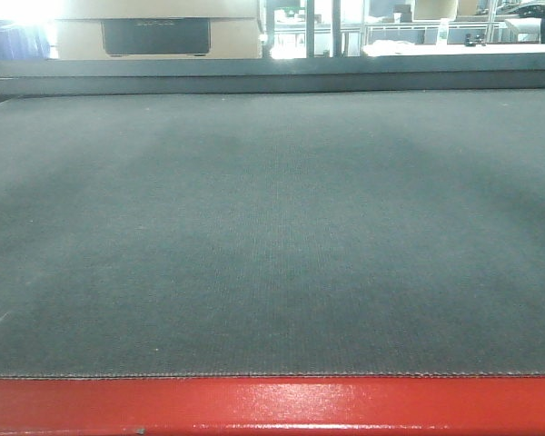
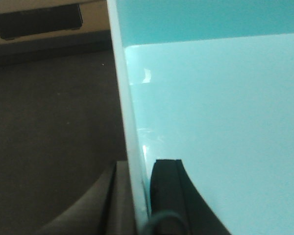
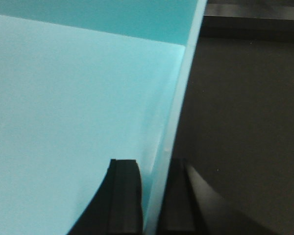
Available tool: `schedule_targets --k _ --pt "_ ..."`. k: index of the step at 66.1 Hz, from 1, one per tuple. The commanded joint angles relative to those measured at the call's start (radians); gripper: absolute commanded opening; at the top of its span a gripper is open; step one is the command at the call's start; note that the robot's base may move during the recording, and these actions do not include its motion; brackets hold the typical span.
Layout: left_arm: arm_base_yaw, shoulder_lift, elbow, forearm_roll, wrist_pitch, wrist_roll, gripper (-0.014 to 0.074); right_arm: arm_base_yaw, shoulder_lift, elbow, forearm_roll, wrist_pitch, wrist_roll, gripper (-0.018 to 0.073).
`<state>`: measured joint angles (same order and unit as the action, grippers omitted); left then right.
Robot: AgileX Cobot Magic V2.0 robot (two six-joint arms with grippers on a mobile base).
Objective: Fetch blue bin and place on conveyor start
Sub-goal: 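Lower the held bin onto the near end of the grey conveyor belt, then open both grippers and raise them away from the bin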
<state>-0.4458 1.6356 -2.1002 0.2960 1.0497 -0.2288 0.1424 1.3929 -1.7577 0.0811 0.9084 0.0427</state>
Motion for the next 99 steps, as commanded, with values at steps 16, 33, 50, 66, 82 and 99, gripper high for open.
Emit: schedule_targets --k 16,33,50,66,82,99 --pt "0.004 -0.013 0.061 0.019 0.155 0.009 -0.0111 0.000 0.000 -0.003 0.003 0.008 -0.033 -0.0153" --pt "0.004 -0.013 0.354 -0.032 0.055 -0.018 -0.0111 0.000 0.073 0.062 0.003 0.098 -0.033 -0.0153" --pt "0.020 -0.013 0.696 -0.032 -0.244 -0.075 -0.0111 0.000 0.199 0.233 0.056 0.044 -0.033 -0.0153" --pt "0.073 -0.013 0.820 -0.052 -0.410 -0.093 -0.0111 0.000 0.310 0.304 0.065 -0.022 -0.033 -0.0153" --pt "0.098 -0.013 0.820 -0.065 -0.392 -0.093 0.0020 0.000 0.355 0.304 0.065 -0.015 -0.033 0.0104" --pt "0.098 -0.019 0.796 -0.065 -0.324 -0.093 0.0626 0.000 0.337 0.304 0.065 -0.019 -0.033 0.0564"
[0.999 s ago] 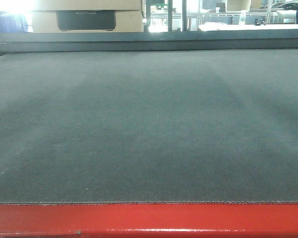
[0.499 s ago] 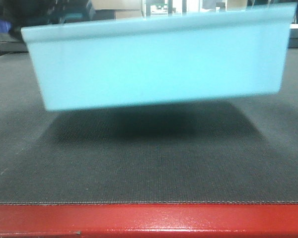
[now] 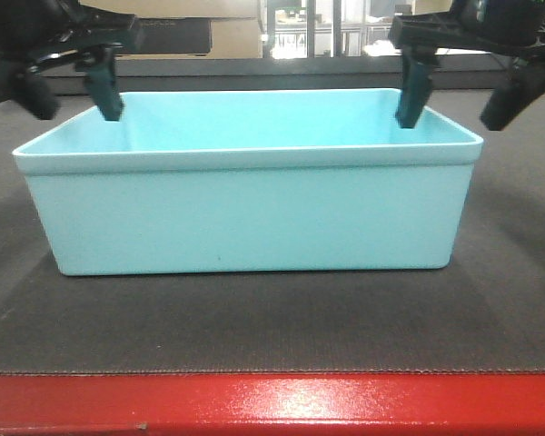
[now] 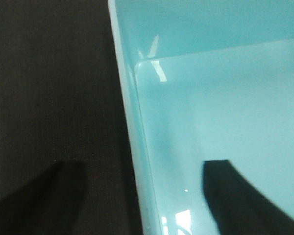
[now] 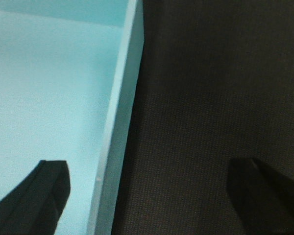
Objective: Fetch blue bin and place on conveyor start
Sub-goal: 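Open both grippers and raise them away from the bin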
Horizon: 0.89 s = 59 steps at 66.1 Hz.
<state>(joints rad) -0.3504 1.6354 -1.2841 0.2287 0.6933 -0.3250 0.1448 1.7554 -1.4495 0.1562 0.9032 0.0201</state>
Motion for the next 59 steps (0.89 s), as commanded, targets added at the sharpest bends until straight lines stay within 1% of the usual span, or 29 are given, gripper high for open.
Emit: schedule_targets --k 1,8,13,17,19,20,21,22,24,25,26,28,29,30,32,33,41,47,55,59 --pt "0.003 -0.019 -0.026 0.002 0.042 0.004 0.0608 -0.002 -0.030 -0.005 -0.010 -0.014 -0.010 0.0559" --pt "0.003 -0.050 -0.063 0.019 0.091 0.004 0.0520 -0.005 -0.068 -0.005 -0.010 -0.017 -0.010 0.0501" --pt "0.006 -0.094 -0.088 0.029 0.122 0.004 0.0442 -0.015 -0.107 -0.005 -0.010 -0.017 -0.010 0.0421" --pt "0.012 -0.135 -0.095 0.029 0.138 0.004 0.0363 -0.026 -0.145 -0.005 -0.012 -0.012 -0.010 0.0316" --pt "0.018 -0.164 -0.095 0.029 0.145 0.004 0.0316 -0.035 -0.163 -0.005 -0.014 -0.007 -0.010 0.0260" --pt "0.024 -0.176 -0.095 0.029 0.151 0.004 0.0277 -0.039 -0.172 -0.005 -0.016 -0.007 -0.010 0.0230" --pt "0.027 -0.181 -0.095 0.029 0.154 0.004 0.0263 -0.044 -0.181 -0.005 -0.019 -0.003 -0.010 0.0199" --pt "0.033 -0.198 -0.095 0.029 0.162 0.006 0.0221 -0.048 -0.190 -0.005 -0.019 -0.001 -0.010 0.0167" --pt "0.042 -0.220 -0.092 0.029 0.169 0.008 0.0175 -0.059 -0.212 -0.005 -0.023 0.002 -0.010 0.0085" --pt "0.051 -0.232 -0.089 0.029 0.170 0.010 0.0127 -0.067 -0.222 -0.005 -0.026 0.003 -0.010 0.0052" --pt "0.058 -0.243 -0.083 0.029 0.170 0.010 0.0094 -0.069 -0.226 -0.005 -0.026 0.003 -0.010 0.0036" --pt "0.072 -0.267 -0.074 0.034 0.172 0.010 0.0028 -0.079 -0.244 -0.002 -0.032 0.003 -0.010 -0.0027" --pt "0.076 -0.278 -0.072 0.037 0.172 0.010 0.0011 -0.084 -0.257 -0.002 -0.040 0.003 -0.010 -0.0073" --pt "0.086 -0.289 -0.066 0.039 0.172 0.010 -0.0037 -0.091 -0.266 0.000 -0.045 0.004 -0.010 -0.0103" --pt "0.101 -0.312 -0.050 0.047 0.172 0.010 -0.0102 -0.099 -0.278 0.002 -0.050 0.004 -0.010 -0.0144" --pt "0.108 -0.324 -0.043 0.049 0.172 0.012 -0.0110 -0.104 -0.287 0.004 -0.056 0.004 -0.010 -0.0168" --pt "0.156 -0.417 0.032 0.055 0.159 0.012 -0.0111 -0.135 -0.371 0.055 -0.095 -0.009 -0.010 -0.0159" --pt "0.175 -0.500 0.127 0.067 0.105 0.014 -0.0111 -0.144 -0.446 0.140 -0.123 -0.049 -0.010 -0.0159" --pt "0.178 -0.624 0.294 0.076 -0.009 0.014 -0.0111 -0.144 -0.554 0.299 -0.146 -0.158 -0.010 -0.0159" --pt "0.178 -0.681 0.374 0.073 -0.054 0.014 -0.0111 -0.144 -0.614 0.409 -0.148 -0.242 -0.010 -0.0159"
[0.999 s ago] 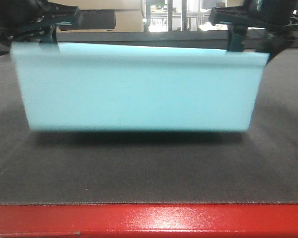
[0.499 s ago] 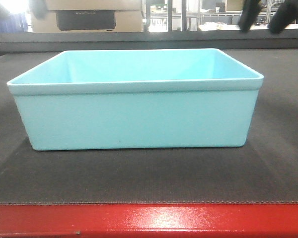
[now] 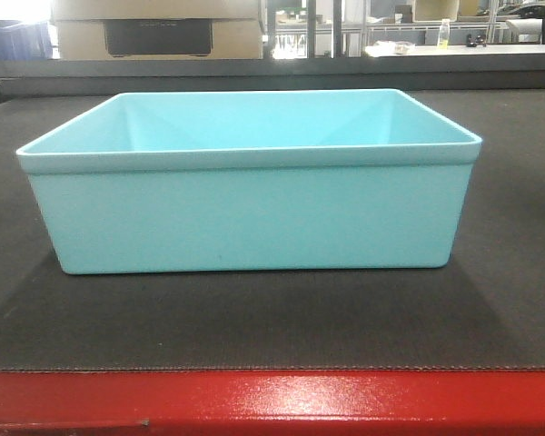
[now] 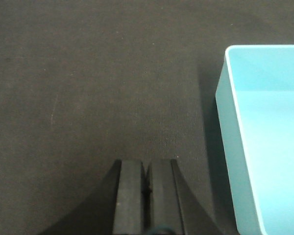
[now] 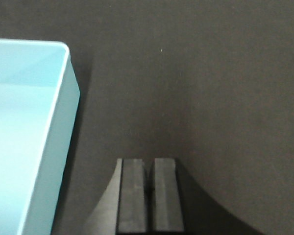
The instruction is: Fetch blue bin and place on conveyor start
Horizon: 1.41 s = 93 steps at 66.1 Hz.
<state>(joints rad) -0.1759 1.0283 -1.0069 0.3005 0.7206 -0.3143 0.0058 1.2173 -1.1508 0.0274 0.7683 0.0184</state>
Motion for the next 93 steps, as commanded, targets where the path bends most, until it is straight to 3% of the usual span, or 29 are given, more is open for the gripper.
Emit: schedule_targets --k 1,13,29,57,93 --pt "0.003 -0.088 0.117 0.001 -0.099 0.004 -0.0111 -0.005 -0.083 0.135 -0.019 -0.127 -0.009 -0.0159" --pt "0.003 -0.273 0.359 0.009 -0.233 0.004 -0.0111 -0.005 -0.259 0.436 -0.035 -0.329 -0.009 -0.0159" --pt "0.003 -0.561 0.545 0.003 -0.290 0.004 -0.0111 -0.005 -0.493 0.661 -0.049 -0.423 -0.009 -0.0159" --pt "0.003 -0.989 0.558 -0.003 -0.215 0.004 -0.0111 -0.003 -1.003 0.684 -0.049 -0.423 -0.009 -0.0162" --pt "0.003 -1.028 0.558 -0.003 -0.215 0.004 -0.0111 -0.003 -1.083 0.684 -0.049 -0.425 -0.009 -0.0162"
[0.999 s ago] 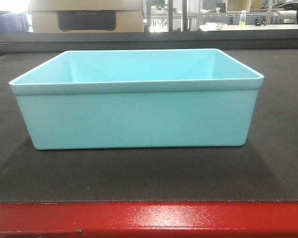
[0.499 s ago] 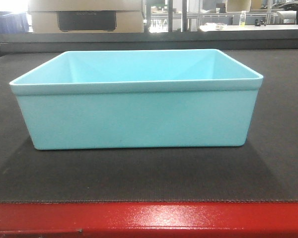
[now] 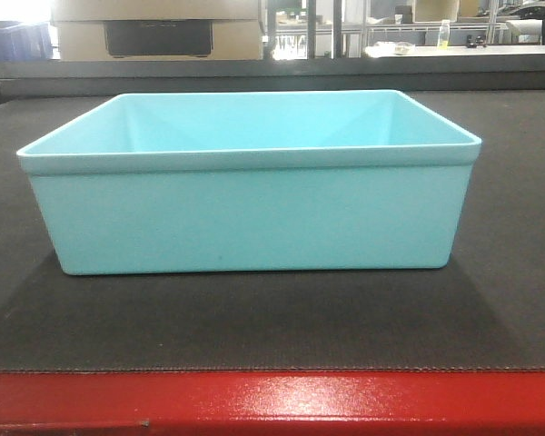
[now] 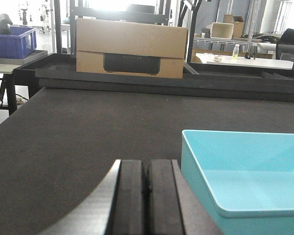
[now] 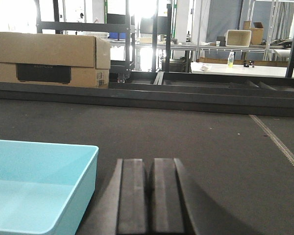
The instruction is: Fetch blue bin and place on conveyor start
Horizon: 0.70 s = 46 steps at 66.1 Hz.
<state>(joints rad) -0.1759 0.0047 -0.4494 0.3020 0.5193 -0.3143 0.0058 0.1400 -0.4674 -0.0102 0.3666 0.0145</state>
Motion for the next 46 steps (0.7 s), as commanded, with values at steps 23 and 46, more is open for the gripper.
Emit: schedule_targets --k 23,46 --pt "0.018 -0.005 0.002 -0.018 -0.009 0.004 -0.0111 -0.003 -0.006 0.001 -0.012 -0.023 -0.005 -0.0162" --pt "0.221 -0.005 0.144 -0.160 -0.113 0.218 -0.0111 -0.003 -0.006 0.001 -0.012 -0.023 -0.005 -0.0162"
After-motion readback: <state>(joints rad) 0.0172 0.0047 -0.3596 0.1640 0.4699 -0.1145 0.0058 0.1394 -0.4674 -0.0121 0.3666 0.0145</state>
